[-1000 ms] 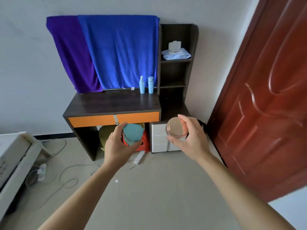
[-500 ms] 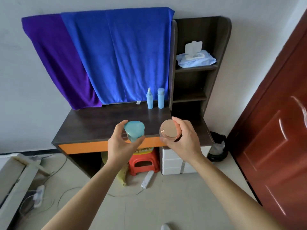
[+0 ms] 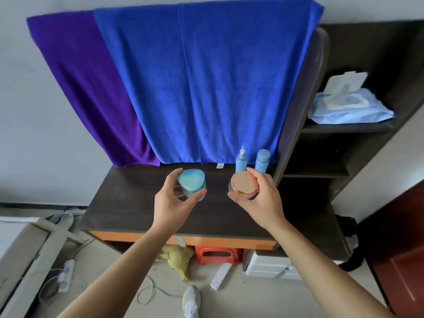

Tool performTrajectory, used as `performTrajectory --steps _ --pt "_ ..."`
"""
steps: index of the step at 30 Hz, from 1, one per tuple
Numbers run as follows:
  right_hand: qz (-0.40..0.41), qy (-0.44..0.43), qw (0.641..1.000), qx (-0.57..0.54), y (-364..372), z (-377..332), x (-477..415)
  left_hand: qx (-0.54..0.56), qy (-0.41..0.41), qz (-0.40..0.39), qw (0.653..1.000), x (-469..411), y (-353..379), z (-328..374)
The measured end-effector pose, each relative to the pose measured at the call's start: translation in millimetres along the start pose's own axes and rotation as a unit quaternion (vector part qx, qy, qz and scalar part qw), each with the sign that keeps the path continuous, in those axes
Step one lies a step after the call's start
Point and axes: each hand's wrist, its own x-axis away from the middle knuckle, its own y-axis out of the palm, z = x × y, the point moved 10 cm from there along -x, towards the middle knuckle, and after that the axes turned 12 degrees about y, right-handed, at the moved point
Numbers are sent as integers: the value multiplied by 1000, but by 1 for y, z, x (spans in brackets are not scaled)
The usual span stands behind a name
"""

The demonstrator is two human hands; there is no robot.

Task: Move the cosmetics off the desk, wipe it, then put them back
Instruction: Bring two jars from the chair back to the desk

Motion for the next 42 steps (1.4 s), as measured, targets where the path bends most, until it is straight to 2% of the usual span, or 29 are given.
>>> performTrajectory --steps 10,16,24,28,31,35,39,42 --pt "-5 99 988 121 117 41 -104 -6 -43 -96 994 -124 51 -150" --pt "-26 180 976 121 168 90 -143 -19 -98 -173 980 -151 107 -225" --pt "-68 171 972 144 218 138 -186 -26 -132 -218 967 -157 171 -282" --pt "-71 153 972 163 230 153 -196 -8 -135 -203 970 -165 190 -286" --pt "-77 178 960 200 228 158 -192 -22 -125 -234 964 -165 197 -279" --pt "-65 150 970 180 202 125 -181 -104 -45 -269 956 -166 174 -241" --pt "-19 66 986 153 167 66 -166 -162 85 -198 963 -180 126 -173" --pt "63 -17 984 165 131 22 -147 -191 147 -130 962 -184 88 -128"
